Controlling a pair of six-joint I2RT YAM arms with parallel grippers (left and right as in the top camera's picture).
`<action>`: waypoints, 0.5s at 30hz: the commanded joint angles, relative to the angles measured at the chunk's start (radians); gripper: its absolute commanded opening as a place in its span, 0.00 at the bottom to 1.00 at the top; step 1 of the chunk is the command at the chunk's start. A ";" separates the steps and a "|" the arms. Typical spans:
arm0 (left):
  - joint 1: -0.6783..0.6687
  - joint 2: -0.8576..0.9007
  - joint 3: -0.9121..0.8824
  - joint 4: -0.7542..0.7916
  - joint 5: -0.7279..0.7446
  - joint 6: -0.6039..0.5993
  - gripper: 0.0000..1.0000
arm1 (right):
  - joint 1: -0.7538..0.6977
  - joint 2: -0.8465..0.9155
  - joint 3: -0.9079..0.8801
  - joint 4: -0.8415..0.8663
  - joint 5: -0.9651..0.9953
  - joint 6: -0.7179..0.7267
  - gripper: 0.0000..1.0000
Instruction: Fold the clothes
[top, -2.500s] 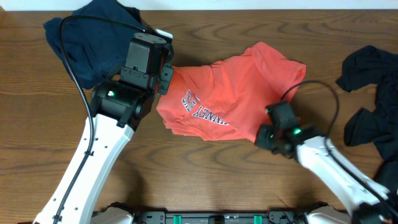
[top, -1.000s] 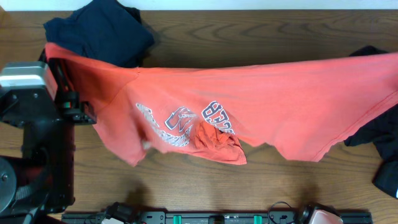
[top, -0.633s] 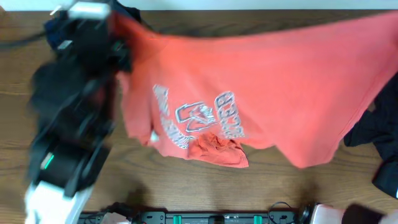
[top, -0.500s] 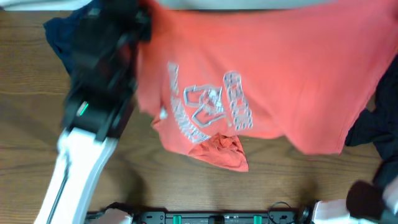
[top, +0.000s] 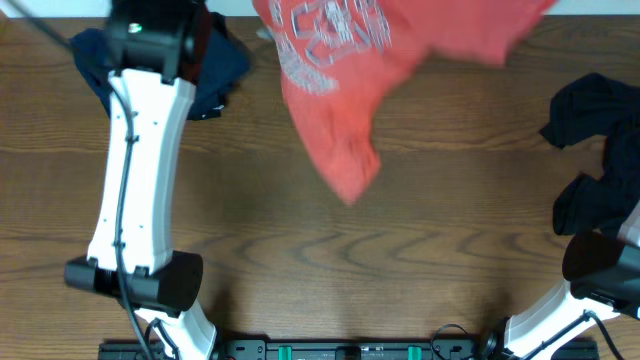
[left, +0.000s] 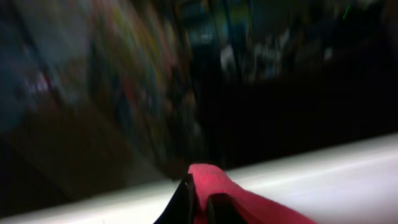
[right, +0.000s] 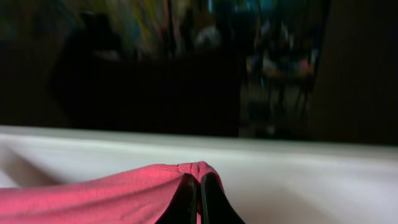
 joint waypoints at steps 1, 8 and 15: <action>0.010 -0.035 0.092 -0.027 0.033 0.033 0.06 | 0.001 -0.049 0.073 -0.015 -0.025 0.021 0.01; 0.011 -0.017 0.093 -0.341 0.037 0.032 0.06 | -0.002 -0.019 0.071 -0.242 -0.024 -0.077 0.01; 0.011 0.045 0.093 -0.778 0.036 0.001 0.06 | -0.001 0.076 0.071 -0.601 -0.024 -0.241 0.01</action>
